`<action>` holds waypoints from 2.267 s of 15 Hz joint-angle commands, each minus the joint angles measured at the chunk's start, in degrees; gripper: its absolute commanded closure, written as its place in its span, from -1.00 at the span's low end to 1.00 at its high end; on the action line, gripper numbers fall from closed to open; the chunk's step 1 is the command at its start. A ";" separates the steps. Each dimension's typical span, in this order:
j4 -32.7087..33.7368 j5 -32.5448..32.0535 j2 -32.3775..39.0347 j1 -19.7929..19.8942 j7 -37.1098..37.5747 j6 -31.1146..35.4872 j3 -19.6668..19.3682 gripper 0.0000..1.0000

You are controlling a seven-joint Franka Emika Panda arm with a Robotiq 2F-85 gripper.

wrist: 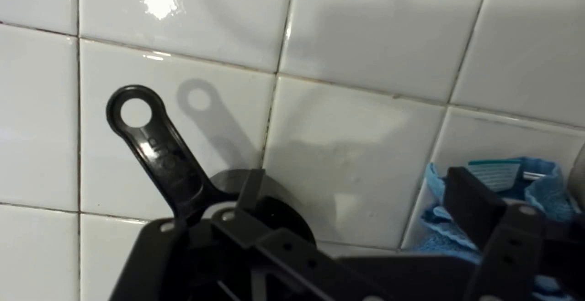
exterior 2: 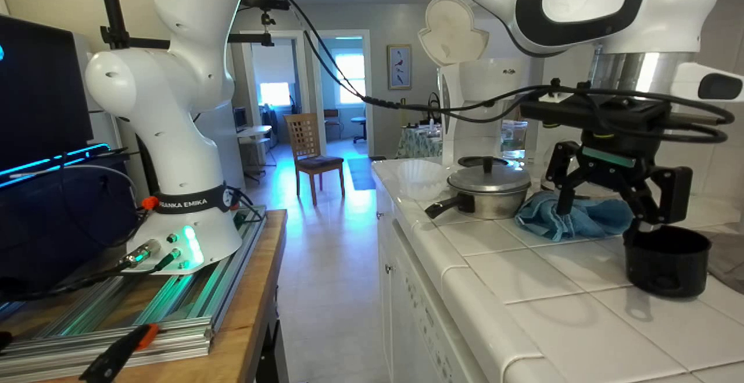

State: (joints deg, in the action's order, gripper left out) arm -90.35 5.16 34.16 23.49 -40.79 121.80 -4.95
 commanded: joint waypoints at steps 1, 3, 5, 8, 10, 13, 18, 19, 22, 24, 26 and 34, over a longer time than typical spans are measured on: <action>2.08 -0.75 1.63 -0.03 -0.61 -2.77 0.07 -1.00; 2.32 -0.72 1.97 0.02 -0.49 -3.21 -0.04 -1.00; 2.38 -0.80 2.18 0.03 -0.43 -3.31 -0.14 -1.00; 2.46 -0.90 2.73 0.03 -0.37 -3.21 -0.18 -1.00; 2.52 -1.00 3.05 0.02 -0.32 -3.17 -0.21 -1.00; 2.58 -1.10 3.22 0.00 -0.26 -3.25 -0.26 -1.00; 2.26 -1.65 2.23 -0.50 0.33 -3.56 -0.48 -1.00; 1.90 -2.11 1.60 -1.01 1.29 -3.89 -0.79 -1.00; 0.58 -3.52 -0.10 -2.26 3.32 -4.25 -1.42 -1.00; 0.38 -4.51 -0.56 -2.84 4.15 -5.02 -1.70 -1.00; 0.02 -5.61 -1.26 -3.41 4.99 -6.08 -1.94 -1.00; 0.31 -10.35 -2.28 -5.24 9.94 -11.10 -2.64 -1.00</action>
State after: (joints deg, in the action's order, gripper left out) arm -89.71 -2.83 32.69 19.13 -33.24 112.74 -6.99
